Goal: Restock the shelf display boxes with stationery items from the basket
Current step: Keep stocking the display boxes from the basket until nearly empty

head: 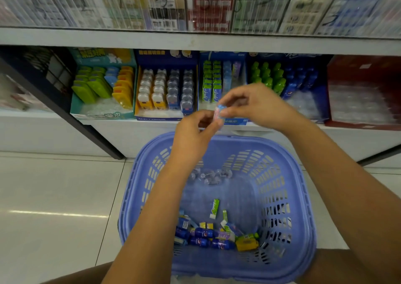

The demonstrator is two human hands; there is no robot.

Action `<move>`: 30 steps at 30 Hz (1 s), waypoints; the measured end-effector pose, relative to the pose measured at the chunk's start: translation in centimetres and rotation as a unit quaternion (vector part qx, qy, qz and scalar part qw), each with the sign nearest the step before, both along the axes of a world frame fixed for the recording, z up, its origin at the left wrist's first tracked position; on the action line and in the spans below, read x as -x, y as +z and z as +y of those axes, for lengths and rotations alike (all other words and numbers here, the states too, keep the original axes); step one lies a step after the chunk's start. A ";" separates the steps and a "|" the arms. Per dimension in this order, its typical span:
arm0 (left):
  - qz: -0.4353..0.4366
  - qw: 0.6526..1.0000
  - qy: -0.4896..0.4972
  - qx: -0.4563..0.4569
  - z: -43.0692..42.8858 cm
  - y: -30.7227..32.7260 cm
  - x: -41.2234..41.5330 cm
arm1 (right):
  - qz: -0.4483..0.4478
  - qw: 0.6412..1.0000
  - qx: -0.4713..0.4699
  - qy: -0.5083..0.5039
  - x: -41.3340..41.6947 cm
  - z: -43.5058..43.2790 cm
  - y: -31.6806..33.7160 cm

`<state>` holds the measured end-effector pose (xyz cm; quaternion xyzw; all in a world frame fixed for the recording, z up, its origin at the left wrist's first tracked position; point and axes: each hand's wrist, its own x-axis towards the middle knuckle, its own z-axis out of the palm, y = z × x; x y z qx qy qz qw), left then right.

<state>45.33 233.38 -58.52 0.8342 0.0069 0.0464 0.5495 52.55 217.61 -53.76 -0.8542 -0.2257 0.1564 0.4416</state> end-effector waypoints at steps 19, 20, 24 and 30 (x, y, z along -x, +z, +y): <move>0.034 0.938 -0.106 -0.330 -0.4 -2.7 -2.1 | -0.128 0.971 0.075 -0.188 -6.3 0.7 -4.4; 0.031 0.937 -0.107 -0.330 -0.3 -2.7 -2.1 | -0.133 0.968 0.051 -0.205 -6.3 0.5 -4.3; 0.028 0.936 -0.109 -0.334 -0.2 -2.8 -2.1 | -0.194 0.951 0.038 -0.239 -6.7 0.0 -3.5; 0.031 0.936 -0.111 -0.332 -0.3 -2.9 -2.1 | -0.156 0.965 0.111 -0.179 -6.9 1.1 -4.4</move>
